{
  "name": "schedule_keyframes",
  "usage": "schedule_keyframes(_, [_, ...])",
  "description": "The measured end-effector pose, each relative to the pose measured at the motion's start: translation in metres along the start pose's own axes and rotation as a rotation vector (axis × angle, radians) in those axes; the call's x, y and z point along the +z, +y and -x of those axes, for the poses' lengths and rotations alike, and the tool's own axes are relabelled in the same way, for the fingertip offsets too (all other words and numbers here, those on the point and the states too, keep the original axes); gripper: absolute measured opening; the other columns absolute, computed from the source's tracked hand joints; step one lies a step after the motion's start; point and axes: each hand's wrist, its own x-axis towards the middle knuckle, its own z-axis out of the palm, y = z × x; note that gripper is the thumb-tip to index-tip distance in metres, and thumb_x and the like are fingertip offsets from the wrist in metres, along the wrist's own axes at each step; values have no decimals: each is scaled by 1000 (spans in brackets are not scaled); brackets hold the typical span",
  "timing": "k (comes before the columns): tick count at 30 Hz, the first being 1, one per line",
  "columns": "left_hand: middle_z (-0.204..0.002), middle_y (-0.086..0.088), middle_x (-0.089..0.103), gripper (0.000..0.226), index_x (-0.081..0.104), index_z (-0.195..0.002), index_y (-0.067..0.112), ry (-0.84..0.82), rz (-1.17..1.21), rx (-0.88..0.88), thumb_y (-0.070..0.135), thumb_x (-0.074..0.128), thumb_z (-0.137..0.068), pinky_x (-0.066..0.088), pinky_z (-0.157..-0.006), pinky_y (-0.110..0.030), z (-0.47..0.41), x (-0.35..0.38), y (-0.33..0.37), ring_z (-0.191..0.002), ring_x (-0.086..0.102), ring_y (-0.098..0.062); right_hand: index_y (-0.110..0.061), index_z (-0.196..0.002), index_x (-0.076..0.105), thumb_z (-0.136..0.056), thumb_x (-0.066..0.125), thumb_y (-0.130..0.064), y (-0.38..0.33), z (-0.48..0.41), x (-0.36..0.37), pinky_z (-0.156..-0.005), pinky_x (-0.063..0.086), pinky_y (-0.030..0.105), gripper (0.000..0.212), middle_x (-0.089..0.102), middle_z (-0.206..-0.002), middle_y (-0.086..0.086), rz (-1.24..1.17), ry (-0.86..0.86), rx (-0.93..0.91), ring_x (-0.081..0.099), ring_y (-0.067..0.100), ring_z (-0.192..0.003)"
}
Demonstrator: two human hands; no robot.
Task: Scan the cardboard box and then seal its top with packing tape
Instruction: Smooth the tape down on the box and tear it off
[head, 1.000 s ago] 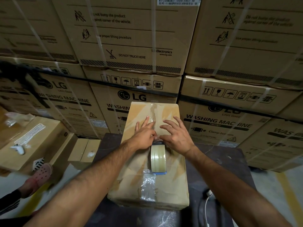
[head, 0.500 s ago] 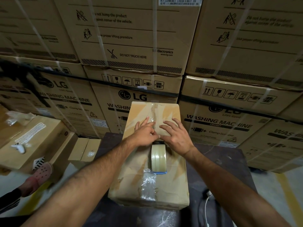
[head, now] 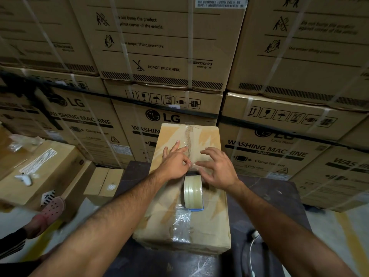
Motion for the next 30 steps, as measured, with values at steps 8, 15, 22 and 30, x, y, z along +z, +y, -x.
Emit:
schedule_keyframes(8, [-171,4,36,9,83,-100,36,43,49,13,36,74,-98,-12,-128,-58,3,2,-2,-165,1,-18,-26,-108,86,-85,85,-44,1,-24,1,-119,37,41,29,68,-137,-3,-363,-314,402,44,18,-141])
schedule_keyframes(15, [-169,4,41,9,84,-94,36,23,134,-13,43,81,-89,-8,-129,-55,6,-4,0,-164,6,-14,-25,-103,85,-88,85,-35,2,-30,4,-122,33,49,18,68,-136,-6,-355,-335,402,43,16,-142])
schedule_keyframes(22, [-168,4,42,16,85,-89,31,53,35,-14,46,82,-88,-8,-129,-58,7,-7,7,-164,6,-15,-36,-99,84,-89,82,-42,2,-31,1,-127,20,53,12,61,-147,-9,-304,-374,366,32,17,-153])
schedule_keyframes(30, [-171,7,36,14,83,-91,30,140,-197,158,41,77,-94,-14,-129,-56,13,-4,9,-165,-1,-14,-39,-100,84,-93,75,-48,1,-24,1,-131,1,55,14,46,-165,-9,-149,-349,260,14,20,-163])
